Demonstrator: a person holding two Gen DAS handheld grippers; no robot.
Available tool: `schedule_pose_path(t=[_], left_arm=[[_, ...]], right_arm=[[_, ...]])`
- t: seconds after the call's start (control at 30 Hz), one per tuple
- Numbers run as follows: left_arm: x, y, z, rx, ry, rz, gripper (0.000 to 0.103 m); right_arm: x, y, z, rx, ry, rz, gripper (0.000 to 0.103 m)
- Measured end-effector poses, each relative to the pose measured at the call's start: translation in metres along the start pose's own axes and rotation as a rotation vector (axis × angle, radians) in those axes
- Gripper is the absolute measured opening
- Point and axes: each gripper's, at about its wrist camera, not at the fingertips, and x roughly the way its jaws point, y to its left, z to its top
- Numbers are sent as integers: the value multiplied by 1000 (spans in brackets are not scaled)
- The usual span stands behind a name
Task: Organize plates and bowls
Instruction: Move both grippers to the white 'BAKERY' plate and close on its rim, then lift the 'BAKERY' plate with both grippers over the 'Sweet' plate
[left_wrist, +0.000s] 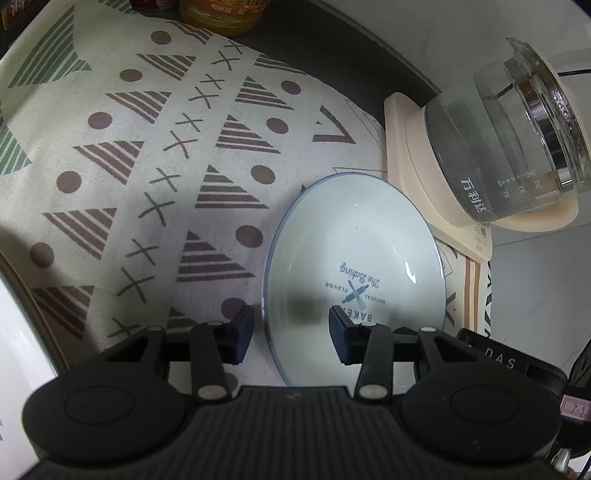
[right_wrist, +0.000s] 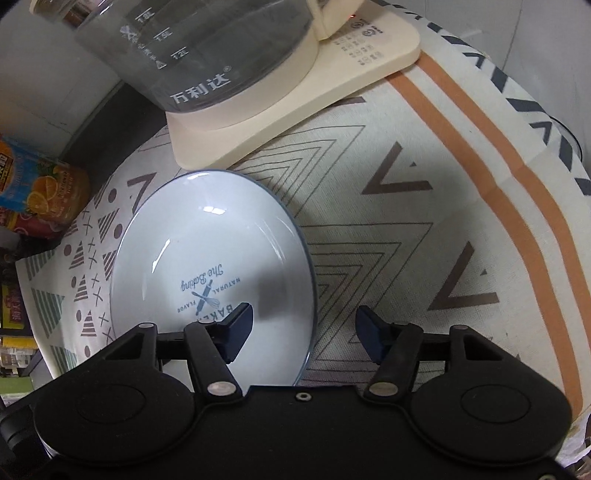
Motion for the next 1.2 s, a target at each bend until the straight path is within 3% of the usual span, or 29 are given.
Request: schedule_pose_path(t=[0.03, 0.1, 0.2, 0.3, 0.47, 0.6, 0.87, 1.2], left_arm=[[2, 1, 0, -8, 12, -13, 31], [4, 2, 0, -24, 9, -16, 30], [3, 3, -2, -13, 2, -12, 23], [0, 10, -2, -24, -3, -19, 15], [-17, 13, -1, -8, -60, -57, 13], [-27, 15, 2, 0, -85, -62, 13], [-46, 22, -4, -4, -121, -66, 13], [-85, 42, -14, -34, -189, -68, 13]], right_arm=[[0, 1, 0, -9, 2, 0, 61], [1, 3, 0, -21, 6, 13, 55], [3, 4, 1, -30, 11, 37, 31], [2, 1, 1, -13, 3, 40, 26], [-7, -10, -3, 22, -33, 98, 13], [-21, -5, -6, -11, -84, 145, 9], [-35, 8, -12, -36, -143, 190, 10], [-49, 33, -26, -106, -177, 233, 10]])
